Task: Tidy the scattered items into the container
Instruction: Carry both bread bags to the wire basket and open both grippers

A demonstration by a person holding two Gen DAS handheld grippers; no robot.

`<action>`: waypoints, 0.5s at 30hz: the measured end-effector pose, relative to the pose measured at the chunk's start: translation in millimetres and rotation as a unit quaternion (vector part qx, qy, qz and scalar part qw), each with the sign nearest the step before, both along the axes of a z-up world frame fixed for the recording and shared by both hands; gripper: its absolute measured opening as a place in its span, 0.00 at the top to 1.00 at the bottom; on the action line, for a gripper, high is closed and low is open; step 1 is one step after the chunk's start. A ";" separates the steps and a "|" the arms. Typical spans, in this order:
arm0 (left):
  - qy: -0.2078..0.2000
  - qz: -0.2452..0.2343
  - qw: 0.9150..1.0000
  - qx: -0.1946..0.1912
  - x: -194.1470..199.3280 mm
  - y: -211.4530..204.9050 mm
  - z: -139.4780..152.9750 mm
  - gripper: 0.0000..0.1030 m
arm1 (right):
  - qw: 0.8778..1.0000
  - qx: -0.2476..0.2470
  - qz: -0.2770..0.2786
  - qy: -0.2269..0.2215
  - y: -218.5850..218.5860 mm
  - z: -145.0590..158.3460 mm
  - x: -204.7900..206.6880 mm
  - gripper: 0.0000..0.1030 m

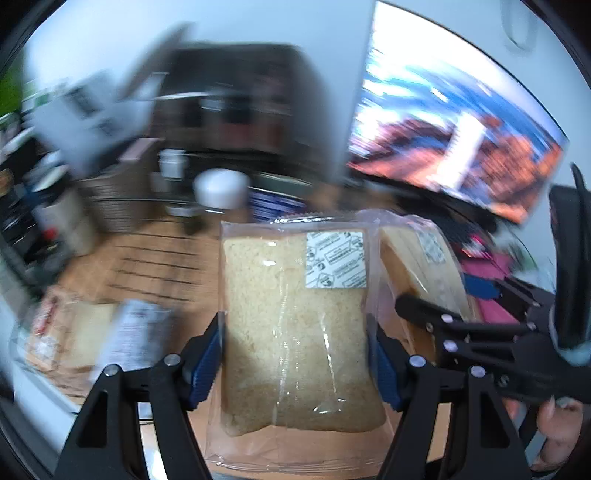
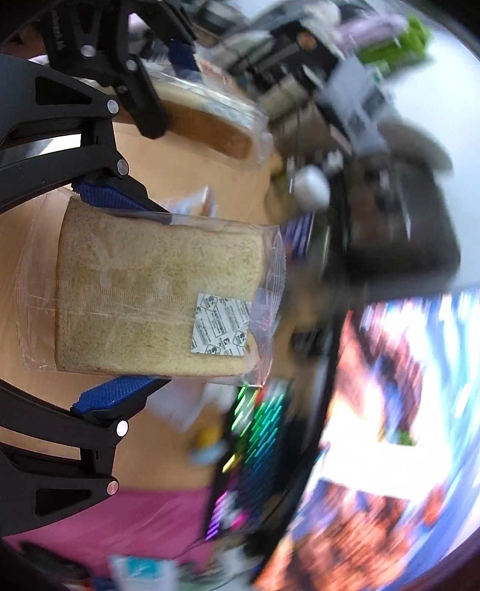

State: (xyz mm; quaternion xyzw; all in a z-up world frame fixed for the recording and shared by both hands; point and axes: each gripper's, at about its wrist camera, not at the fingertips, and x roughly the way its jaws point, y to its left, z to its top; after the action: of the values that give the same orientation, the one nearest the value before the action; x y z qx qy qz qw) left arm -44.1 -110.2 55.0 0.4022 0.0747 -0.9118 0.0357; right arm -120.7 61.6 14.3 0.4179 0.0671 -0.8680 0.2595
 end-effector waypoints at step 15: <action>-0.012 0.194 0.981 -0.009 65.0 -199.5 0.1 0.27 | 0.980 -0.003 0.200 0.019 -255.2 20.0 47.3 0.24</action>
State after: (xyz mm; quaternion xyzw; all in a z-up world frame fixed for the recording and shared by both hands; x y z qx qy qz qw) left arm 20.9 -309.8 55.1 0.3908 0.1429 -0.8831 0.2168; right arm -73.3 -193.6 34.3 0.3784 0.1515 -0.8068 0.4277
